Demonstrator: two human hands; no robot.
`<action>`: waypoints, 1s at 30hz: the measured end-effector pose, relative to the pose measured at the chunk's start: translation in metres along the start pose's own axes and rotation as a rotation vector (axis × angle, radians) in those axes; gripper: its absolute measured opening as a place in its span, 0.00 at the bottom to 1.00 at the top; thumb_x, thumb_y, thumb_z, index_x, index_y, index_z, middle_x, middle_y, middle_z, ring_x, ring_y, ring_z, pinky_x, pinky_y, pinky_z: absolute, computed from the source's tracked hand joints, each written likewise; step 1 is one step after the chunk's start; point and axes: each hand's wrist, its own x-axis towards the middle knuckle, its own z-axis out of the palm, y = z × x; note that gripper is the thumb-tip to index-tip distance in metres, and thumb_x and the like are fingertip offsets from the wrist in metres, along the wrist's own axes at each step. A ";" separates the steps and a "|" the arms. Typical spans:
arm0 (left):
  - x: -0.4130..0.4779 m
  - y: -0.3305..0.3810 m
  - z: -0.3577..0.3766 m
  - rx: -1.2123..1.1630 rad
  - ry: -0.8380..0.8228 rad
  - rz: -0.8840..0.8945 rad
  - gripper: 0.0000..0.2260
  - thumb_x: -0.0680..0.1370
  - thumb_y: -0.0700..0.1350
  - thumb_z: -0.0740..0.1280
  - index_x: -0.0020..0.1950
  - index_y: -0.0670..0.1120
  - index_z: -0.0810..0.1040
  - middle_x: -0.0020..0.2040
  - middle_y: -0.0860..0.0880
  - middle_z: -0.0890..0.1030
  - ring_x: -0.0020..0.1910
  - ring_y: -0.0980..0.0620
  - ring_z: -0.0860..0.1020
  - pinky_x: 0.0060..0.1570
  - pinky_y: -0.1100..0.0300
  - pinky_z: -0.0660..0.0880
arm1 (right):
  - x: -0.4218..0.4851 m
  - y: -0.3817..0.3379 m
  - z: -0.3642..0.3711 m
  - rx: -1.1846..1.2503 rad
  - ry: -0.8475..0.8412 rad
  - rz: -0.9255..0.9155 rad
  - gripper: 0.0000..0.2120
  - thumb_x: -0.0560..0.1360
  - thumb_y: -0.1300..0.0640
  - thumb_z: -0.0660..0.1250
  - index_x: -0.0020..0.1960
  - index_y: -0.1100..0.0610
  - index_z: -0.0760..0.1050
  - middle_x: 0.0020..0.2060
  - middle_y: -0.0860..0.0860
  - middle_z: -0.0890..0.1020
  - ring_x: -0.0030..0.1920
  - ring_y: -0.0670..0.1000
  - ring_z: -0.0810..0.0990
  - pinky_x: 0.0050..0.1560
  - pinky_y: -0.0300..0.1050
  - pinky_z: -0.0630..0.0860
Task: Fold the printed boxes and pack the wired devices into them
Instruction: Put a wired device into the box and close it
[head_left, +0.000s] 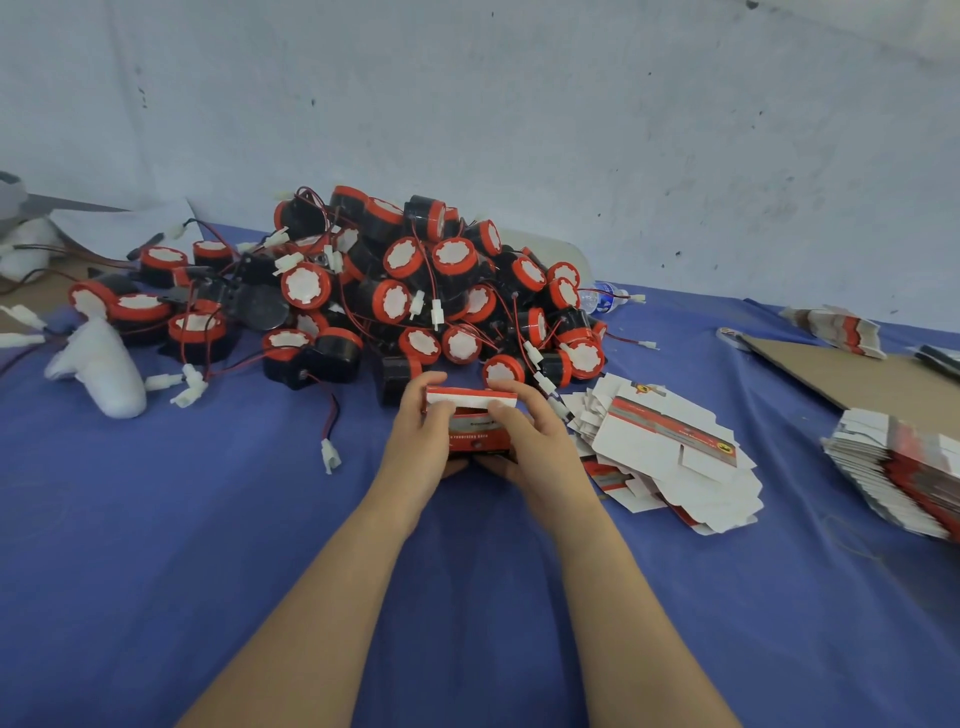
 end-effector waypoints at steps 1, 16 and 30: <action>0.000 0.002 0.001 -0.042 -0.002 -0.034 0.13 0.82 0.44 0.55 0.63 0.58 0.69 0.58 0.51 0.76 0.52 0.54 0.77 0.41 0.60 0.78 | 0.000 0.000 0.000 0.006 -0.010 0.003 0.10 0.78 0.58 0.64 0.52 0.44 0.79 0.44 0.43 0.84 0.52 0.49 0.81 0.45 0.43 0.81; -0.002 0.001 0.001 -0.121 -0.047 -0.016 0.20 0.82 0.44 0.60 0.72 0.60 0.64 0.63 0.53 0.74 0.54 0.55 0.79 0.47 0.59 0.80 | 0.002 0.002 0.003 -0.016 0.071 -0.026 0.08 0.81 0.58 0.60 0.48 0.50 0.77 0.50 0.50 0.80 0.51 0.50 0.79 0.45 0.45 0.80; 0.003 -0.002 0.002 -0.256 -0.076 -0.043 0.19 0.83 0.45 0.57 0.73 0.58 0.63 0.61 0.51 0.77 0.58 0.51 0.79 0.48 0.61 0.79 | 0.002 -0.001 0.004 0.084 0.130 -0.025 0.17 0.81 0.61 0.58 0.67 0.46 0.70 0.58 0.52 0.79 0.54 0.51 0.80 0.47 0.44 0.80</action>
